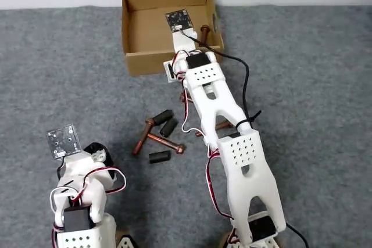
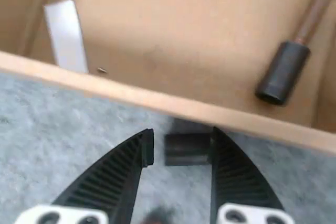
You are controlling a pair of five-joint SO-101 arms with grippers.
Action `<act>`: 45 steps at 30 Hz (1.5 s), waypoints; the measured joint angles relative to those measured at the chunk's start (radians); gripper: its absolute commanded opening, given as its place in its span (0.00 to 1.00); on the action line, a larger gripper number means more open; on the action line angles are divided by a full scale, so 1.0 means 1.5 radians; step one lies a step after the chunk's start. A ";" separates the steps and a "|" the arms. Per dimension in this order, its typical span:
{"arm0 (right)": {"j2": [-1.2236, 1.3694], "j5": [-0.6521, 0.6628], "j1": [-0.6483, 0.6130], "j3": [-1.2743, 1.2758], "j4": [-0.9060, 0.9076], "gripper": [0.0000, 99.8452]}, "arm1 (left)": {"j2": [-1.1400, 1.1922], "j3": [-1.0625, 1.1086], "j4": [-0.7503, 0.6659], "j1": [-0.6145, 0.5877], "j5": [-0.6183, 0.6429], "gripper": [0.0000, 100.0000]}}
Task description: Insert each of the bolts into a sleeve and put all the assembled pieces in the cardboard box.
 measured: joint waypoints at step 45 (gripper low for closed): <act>-0.068 0.058 0.084 0.013 0.346 0.16 | 0.000 0.000 0.000 0.000 0.000 0.00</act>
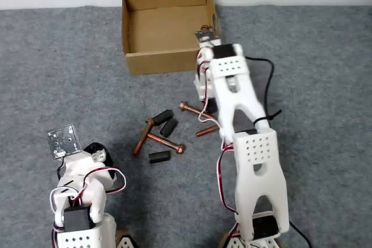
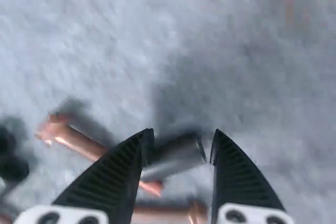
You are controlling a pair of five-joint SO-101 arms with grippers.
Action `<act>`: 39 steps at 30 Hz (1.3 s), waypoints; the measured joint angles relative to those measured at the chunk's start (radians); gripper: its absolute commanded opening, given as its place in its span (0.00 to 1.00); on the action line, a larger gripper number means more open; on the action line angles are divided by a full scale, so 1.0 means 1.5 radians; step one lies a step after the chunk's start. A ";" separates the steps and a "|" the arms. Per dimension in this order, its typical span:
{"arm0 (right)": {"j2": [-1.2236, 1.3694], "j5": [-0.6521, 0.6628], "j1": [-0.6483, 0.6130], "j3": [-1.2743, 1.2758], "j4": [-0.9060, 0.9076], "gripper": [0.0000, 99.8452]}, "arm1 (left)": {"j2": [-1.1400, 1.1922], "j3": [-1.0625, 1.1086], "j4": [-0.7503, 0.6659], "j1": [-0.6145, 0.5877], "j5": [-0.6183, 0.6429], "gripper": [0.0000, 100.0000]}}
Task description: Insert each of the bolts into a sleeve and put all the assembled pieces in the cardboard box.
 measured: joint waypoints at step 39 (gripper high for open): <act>-0.045 -0.343 -0.025 0.077 -0.009 0.25 | 0.000 0.000 0.000 0.000 0.000 0.00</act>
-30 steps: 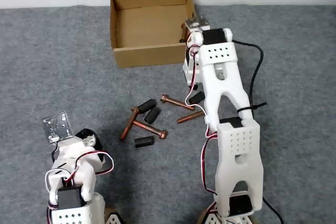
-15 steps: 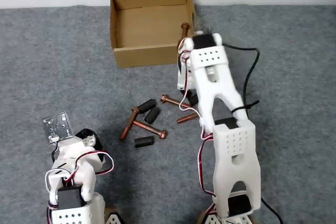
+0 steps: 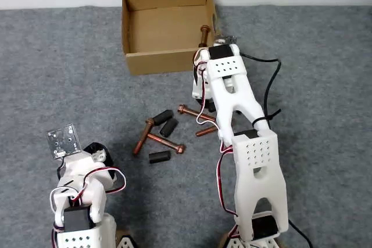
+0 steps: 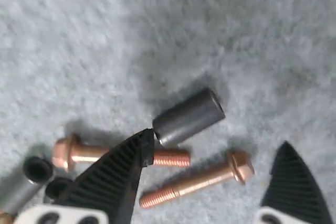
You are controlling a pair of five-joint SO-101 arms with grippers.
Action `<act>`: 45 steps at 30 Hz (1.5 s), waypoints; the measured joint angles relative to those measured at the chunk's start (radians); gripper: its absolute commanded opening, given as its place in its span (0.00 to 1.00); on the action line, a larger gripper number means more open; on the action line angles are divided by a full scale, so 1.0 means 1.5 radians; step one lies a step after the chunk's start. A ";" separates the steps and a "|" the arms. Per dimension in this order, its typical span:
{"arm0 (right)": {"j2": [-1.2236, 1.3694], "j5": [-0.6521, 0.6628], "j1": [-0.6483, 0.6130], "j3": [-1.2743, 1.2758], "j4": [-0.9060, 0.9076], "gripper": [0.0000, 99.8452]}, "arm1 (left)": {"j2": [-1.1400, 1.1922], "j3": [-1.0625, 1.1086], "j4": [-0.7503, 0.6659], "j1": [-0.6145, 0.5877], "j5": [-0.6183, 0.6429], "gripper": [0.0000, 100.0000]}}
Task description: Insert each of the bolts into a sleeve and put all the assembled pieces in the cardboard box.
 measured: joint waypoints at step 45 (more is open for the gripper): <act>0.051 0.003 0.027 -0.033 0.035 0.01 | 0.000 0.000 0.000 0.000 0.000 0.00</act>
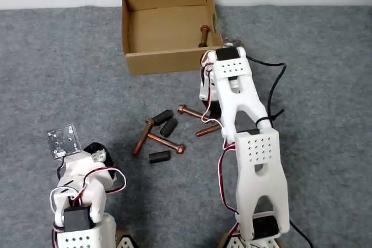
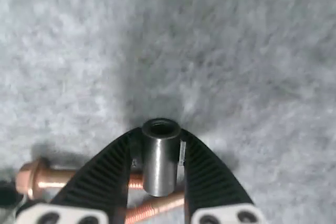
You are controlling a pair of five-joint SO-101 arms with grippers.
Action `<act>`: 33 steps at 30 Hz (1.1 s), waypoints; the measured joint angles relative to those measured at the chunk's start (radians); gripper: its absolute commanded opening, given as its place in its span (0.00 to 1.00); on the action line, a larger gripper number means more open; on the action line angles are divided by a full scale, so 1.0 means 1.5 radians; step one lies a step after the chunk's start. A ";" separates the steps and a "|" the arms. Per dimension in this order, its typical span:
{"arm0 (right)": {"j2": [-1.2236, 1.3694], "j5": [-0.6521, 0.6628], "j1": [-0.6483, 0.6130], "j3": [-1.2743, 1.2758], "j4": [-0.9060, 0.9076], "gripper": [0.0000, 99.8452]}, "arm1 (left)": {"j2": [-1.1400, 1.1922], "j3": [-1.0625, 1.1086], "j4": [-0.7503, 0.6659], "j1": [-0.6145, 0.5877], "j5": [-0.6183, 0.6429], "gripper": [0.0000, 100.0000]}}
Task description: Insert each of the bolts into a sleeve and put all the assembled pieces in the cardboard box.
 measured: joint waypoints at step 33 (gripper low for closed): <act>-1.009 0.150 0.148 0.627 0.079 0.01 | 0.000 -0.016 -0.036 0.103 -0.177 0.00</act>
